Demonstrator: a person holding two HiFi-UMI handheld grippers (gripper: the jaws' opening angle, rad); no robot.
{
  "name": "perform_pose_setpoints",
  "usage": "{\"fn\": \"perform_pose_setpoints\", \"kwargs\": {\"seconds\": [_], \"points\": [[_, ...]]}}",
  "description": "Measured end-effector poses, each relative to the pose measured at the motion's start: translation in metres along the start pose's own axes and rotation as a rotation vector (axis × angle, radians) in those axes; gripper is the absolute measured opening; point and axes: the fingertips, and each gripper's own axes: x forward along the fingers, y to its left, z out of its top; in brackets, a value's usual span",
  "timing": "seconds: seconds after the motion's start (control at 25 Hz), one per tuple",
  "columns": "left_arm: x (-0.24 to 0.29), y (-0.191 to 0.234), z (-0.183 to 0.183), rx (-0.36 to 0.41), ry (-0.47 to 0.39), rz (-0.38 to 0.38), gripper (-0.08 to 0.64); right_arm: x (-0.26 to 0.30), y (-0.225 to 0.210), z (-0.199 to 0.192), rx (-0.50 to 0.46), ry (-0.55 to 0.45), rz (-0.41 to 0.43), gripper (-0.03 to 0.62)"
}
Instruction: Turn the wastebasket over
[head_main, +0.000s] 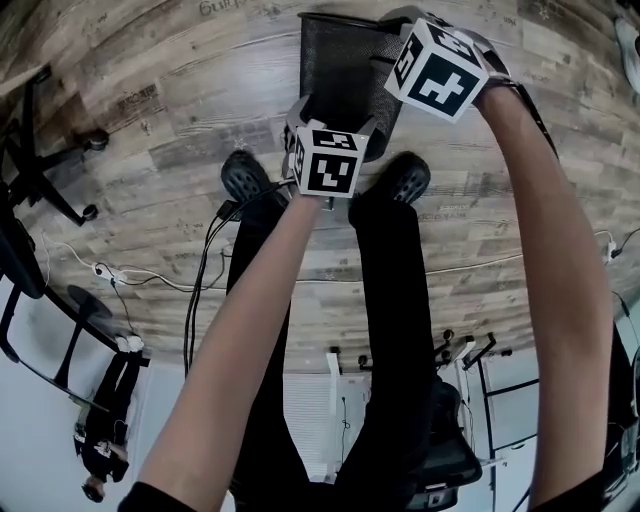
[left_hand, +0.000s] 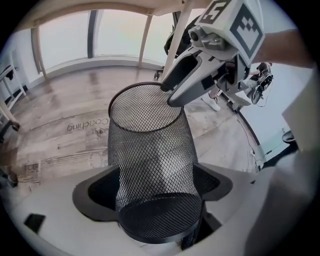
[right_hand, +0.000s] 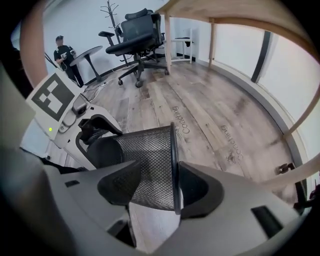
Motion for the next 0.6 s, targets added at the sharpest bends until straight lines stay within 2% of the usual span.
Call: {"fn": "perform_pose_setpoints", "kwargs": {"seconds": [0.32, 0.6], "points": [[0.0, -0.0012, 0.0007, 0.004, -0.015, 0.009, 0.448, -0.0029, -0.0034, -0.0026, -0.042, 0.059, 0.038, 0.207], [0.0003, -0.0018, 0.0015, 0.025, 0.023, -0.011, 0.446, -0.0066, -0.0039, -0.0055, -0.049, 0.032, -0.006, 0.193]]}}
